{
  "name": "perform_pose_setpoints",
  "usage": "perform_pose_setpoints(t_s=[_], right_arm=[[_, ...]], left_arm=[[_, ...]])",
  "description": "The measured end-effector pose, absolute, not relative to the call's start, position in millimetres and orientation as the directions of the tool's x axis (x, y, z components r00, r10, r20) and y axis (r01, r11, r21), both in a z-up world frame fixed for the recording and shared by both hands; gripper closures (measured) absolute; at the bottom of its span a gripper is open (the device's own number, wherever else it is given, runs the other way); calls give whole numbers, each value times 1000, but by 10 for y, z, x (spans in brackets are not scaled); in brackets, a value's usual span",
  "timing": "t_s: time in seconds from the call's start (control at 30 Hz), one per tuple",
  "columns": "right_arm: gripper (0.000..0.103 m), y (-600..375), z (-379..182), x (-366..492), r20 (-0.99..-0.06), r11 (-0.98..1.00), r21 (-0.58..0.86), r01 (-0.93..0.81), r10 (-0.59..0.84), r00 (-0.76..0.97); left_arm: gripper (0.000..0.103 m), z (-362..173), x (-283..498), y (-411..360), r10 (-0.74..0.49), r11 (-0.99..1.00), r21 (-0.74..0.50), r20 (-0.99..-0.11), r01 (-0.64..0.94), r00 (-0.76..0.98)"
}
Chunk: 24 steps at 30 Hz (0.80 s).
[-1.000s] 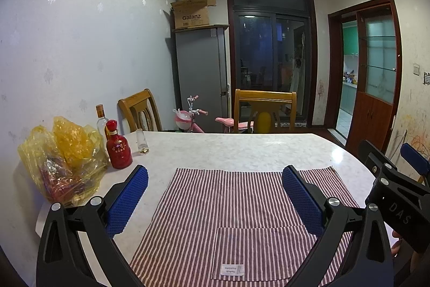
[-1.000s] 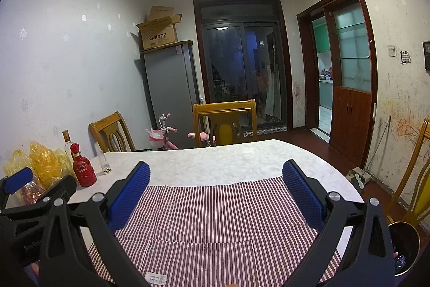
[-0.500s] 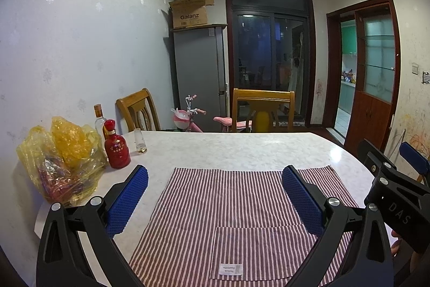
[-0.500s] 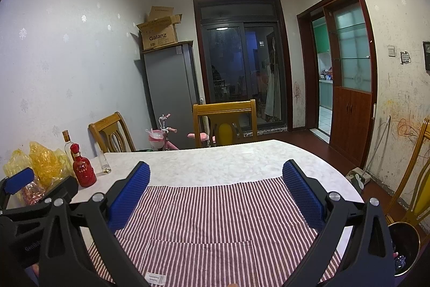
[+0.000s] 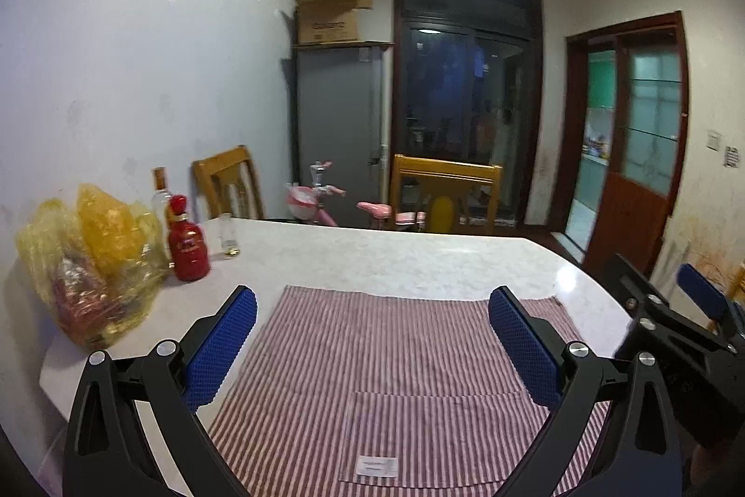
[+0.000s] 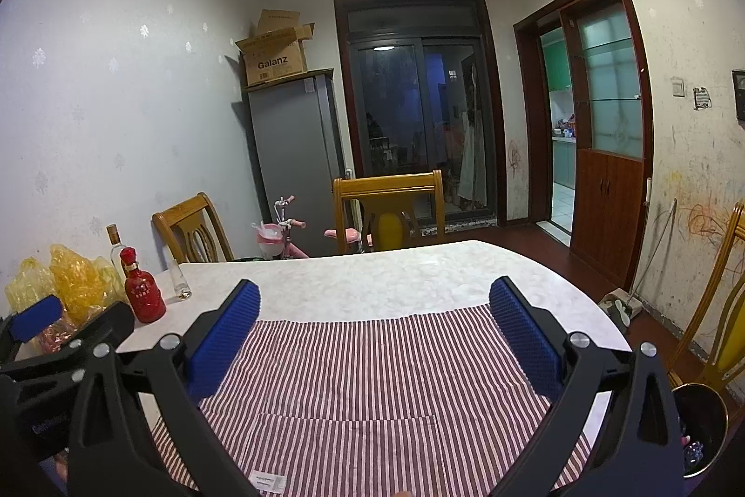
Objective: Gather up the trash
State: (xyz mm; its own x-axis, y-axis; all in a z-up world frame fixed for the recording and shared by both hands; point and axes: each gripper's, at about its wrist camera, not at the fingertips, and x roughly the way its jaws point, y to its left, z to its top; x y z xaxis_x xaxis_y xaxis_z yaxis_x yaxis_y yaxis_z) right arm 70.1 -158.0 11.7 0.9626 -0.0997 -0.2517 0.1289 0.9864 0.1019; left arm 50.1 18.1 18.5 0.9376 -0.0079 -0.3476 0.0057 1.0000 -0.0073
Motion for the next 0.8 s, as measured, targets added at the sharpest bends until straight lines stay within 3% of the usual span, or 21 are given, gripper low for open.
perform_pose_setpoints(t_s=[0.1, 0.37, 0.8], right_arm=[[4, -1584, 94, 702, -251, 986, 106, 131, -101, 963], [4, -1587, 98, 704, -251, 986, 106, 132, -102, 963], [4, -1577, 90, 725, -255, 985, 104, 136, -106, 961]], left_arm=[[6, 170, 477, 112, 109, 993, 80, -317, -88, 942], [6, 169, 487, 160, 36, 999, 32, -339, -27, 940], [6, 224, 401, 170, -45, 999, -34, -267, 37, 963]])
